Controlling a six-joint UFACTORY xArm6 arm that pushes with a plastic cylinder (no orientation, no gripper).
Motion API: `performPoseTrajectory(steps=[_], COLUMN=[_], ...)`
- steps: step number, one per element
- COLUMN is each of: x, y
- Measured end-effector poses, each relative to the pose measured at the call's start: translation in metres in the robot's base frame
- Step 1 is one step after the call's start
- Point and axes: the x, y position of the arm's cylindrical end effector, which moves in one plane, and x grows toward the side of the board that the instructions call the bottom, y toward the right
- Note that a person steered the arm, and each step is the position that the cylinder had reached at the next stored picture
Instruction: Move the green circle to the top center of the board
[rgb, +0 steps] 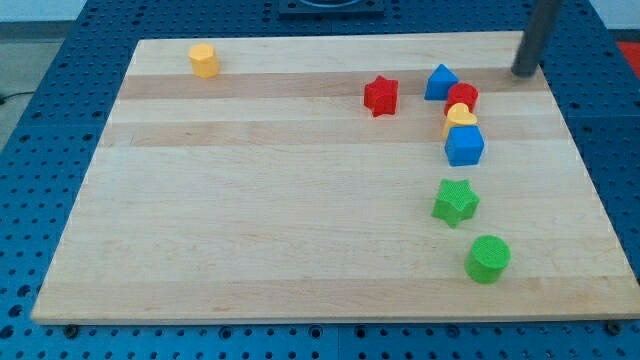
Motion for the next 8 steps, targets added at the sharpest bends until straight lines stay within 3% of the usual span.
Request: performPoseTrajectory(steps=[1,3,6,7,8], x=[0.087,0.216,0.301,0.294,0.288], y=[-0.005,-0.022,-0.111,-0.126,-0.097])
